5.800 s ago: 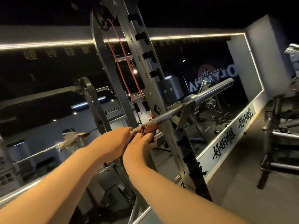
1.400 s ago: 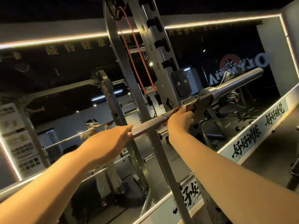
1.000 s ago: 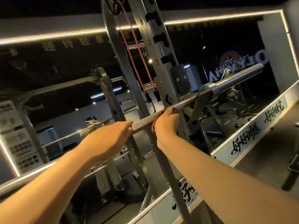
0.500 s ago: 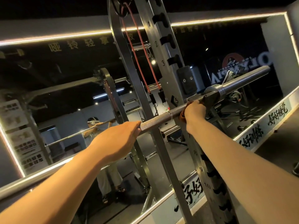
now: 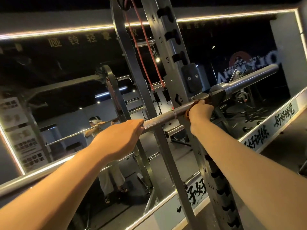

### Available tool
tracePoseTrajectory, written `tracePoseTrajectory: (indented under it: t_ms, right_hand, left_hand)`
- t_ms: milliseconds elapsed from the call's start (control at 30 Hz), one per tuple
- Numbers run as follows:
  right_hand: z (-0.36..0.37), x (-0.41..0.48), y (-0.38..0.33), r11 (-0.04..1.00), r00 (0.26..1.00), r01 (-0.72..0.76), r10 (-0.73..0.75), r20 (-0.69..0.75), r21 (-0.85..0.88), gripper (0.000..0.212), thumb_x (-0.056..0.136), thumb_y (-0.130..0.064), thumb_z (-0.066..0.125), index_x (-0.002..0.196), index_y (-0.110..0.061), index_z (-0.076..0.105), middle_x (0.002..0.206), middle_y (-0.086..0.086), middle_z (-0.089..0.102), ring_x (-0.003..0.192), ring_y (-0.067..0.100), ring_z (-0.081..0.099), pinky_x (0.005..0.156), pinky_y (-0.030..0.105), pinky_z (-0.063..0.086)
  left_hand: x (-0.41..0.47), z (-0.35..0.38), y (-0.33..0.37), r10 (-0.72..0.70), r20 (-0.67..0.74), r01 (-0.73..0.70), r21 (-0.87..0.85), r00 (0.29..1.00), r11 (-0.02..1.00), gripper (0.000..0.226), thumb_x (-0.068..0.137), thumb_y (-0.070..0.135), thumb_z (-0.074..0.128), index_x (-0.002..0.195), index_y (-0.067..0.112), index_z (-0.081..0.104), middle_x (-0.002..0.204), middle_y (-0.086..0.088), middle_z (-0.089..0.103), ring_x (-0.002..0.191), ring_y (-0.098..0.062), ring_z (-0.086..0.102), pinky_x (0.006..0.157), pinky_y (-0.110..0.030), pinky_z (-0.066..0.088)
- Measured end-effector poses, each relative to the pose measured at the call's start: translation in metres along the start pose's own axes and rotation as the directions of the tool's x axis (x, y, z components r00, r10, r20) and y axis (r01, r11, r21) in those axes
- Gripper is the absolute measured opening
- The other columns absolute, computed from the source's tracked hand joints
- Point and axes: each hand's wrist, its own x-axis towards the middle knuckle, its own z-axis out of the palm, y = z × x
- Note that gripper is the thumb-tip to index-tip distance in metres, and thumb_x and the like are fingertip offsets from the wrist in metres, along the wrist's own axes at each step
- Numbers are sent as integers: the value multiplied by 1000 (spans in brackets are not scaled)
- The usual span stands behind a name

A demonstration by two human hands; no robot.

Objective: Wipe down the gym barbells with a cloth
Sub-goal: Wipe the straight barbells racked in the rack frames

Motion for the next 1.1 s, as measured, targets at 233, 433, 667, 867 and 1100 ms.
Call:
tracePoseTrajectory:
  t_ms: [233, 433, 667, 867, 1100]
  right_hand:
    - [17, -57, 34, 989, 993, 75, -62, 102, -126, 41, 108, -27, 44, 147, -18, 36, 141, 10, 49, 114, 24, 62, 93, 37, 58]
    - [12, -45, 24, 998, 995, 50, -46, 84, -48, 29, 109, -28, 40, 134, -16, 48, 138, 9, 53, 112, 22, 64, 99, 40, 56]
    - [20, -43, 23, 990, 990, 118, -123, -62, -75, 27, 109, -28, 43, 133, -16, 48, 148, 8, 38, 115, 18, 56, 89, 29, 50]
    - [33, -113, 62, 986, 985, 93, -72, 156, -135, 36, 110, -32, 38, 138, -11, 42, 139, 11, 43, 106, 19, 61, 83, 31, 56]
    - [13, -69, 29, 998, 996, 25, -19, 90, -65, 40, 110, -35, 35, 144, -14, 40, 140, 10, 52, 121, 26, 61, 98, 36, 53]
  left_hand:
    - [5, 6, -8, -25, 11, 25, 13, 1000, 1000, 53, 103, 57, 12, 131, 30, 47, 92, 12, 53, 84, -9, 56, 90, -39, 53]
    - [4, 6, -6, 10, -18, -10, 3, 1000, 1000, 46, 107, 45, 22, 136, 23, 49, 99, 6, 56, 84, -9, 55, 89, -39, 53]
    - [2, 0, 1, 31, 10, -31, 88, 999, 996, 46, 109, 45, 18, 135, 22, 47, 120, -3, 62, 101, -19, 62, 94, -42, 53]
    - [0, -5, 7, 23, 6, -23, 98, 1000, 995, 46, 110, 42, 24, 151, 26, 37, 146, -2, 54, 127, -22, 56, 104, -37, 46]
    - [-16, -16, -13, -10, 84, 13, -27, 996, 1000, 44, 109, 35, 29, 144, 15, 48, 130, -10, 62, 116, -28, 60, 103, -44, 47]
